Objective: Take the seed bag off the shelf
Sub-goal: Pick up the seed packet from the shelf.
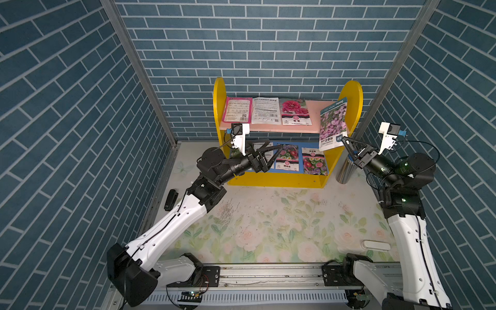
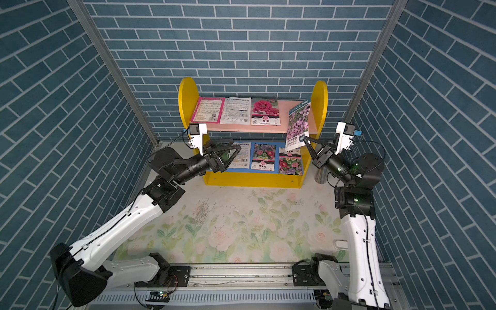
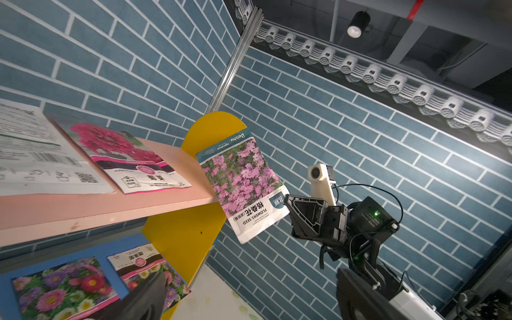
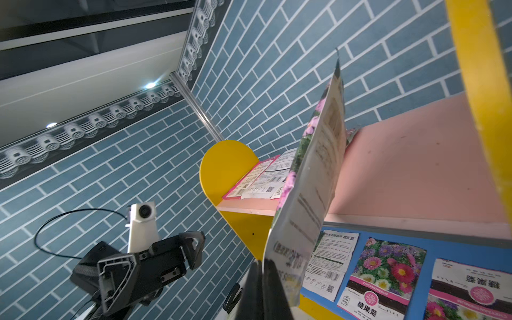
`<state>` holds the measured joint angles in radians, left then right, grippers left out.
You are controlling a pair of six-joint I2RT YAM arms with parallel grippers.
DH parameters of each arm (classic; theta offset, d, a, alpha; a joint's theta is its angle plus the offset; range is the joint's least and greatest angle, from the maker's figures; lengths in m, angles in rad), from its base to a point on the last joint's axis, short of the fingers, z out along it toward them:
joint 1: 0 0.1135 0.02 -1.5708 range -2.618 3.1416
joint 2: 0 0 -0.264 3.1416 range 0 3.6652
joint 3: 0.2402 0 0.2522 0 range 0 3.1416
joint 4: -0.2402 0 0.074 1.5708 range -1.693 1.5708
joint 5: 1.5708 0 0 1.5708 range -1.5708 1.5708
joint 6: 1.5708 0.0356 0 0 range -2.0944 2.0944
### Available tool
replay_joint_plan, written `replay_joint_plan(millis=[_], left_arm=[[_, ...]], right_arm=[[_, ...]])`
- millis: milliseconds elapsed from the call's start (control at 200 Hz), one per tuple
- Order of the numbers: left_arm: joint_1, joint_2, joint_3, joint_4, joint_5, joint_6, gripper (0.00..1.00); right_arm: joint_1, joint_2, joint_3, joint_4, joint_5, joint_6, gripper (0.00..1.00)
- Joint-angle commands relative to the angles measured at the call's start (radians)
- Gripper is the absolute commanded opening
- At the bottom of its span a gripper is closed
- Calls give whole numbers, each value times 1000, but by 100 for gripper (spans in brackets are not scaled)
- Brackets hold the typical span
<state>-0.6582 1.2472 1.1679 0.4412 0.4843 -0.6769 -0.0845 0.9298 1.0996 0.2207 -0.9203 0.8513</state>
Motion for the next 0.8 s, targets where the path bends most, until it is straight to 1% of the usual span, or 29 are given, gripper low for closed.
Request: replay_joint_plan(millis=[0, 140, 345, 485, 795], left_arm=[[-37, 48, 8, 142, 14, -79, 100], [-71, 123, 31, 219, 26, -133, 99], [-92, 231, 41, 466, 90, -258, 93], [-111, 316, 98, 574, 146, -322, 89], [-142, 380, 180, 602, 181, -337, 68]], right_arm=[[-1, -36, -9, 136, -105, 55, 0], [-1, -61, -13, 200, -156, 98, 0], [3, -78, -52, 395, -229, 243, 0], [15, -82, -52, 419, -245, 259, 0], [52, -87, -70, 431, -249, 261, 0]])
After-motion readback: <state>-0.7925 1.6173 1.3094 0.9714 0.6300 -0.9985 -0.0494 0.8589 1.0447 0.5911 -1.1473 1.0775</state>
